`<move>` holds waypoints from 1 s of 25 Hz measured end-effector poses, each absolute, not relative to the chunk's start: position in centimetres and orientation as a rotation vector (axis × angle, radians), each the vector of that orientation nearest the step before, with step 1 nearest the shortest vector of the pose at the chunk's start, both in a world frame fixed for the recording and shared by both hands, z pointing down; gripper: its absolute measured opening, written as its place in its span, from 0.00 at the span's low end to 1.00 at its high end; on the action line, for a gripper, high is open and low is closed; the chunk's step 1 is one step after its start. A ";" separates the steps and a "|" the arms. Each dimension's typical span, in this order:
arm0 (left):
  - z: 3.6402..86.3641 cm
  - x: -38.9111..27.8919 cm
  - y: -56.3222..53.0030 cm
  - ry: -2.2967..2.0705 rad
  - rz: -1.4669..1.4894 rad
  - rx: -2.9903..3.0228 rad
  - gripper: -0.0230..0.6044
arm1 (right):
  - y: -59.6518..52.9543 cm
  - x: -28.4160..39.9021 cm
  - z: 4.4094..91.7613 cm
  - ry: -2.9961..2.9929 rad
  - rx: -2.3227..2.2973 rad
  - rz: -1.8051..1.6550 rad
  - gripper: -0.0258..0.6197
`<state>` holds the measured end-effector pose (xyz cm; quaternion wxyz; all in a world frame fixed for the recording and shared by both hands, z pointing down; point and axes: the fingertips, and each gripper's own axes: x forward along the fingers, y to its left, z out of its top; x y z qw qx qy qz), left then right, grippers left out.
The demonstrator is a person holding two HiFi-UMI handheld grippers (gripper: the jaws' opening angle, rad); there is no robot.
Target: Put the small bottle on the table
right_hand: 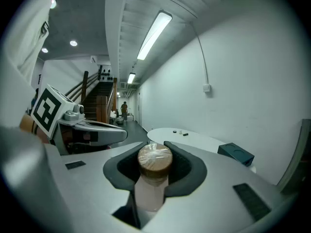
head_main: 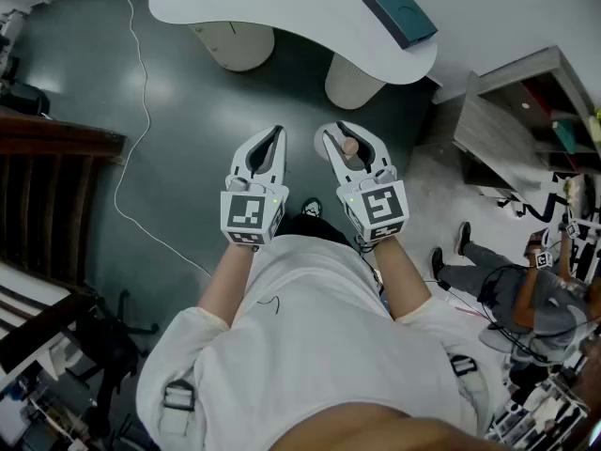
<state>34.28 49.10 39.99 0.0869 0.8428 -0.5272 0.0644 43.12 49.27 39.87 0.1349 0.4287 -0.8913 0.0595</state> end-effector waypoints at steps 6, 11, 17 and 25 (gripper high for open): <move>40.1 35.1 49.1 -1.570 0.198 2.509 0.06 | 49.5 43.8 40.1 -2.594 1.237 0.192 0.19; 40.6 33.7 48.5 -1.584 0.197 2.481 0.06 | 48.6 42.6 40.4 -2.601 1.209 0.197 0.19; 40.2 28.0 46.7 -1.660 0.185 2.430 0.06 | 46.3 37.3 40.2 -2.631 1.132 0.179 0.19; 39.9 17.3 43.3 -1.781 0.168 2.352 0.06 | 41.9 26.5 39.7 -2.695 1.000 0.151 0.19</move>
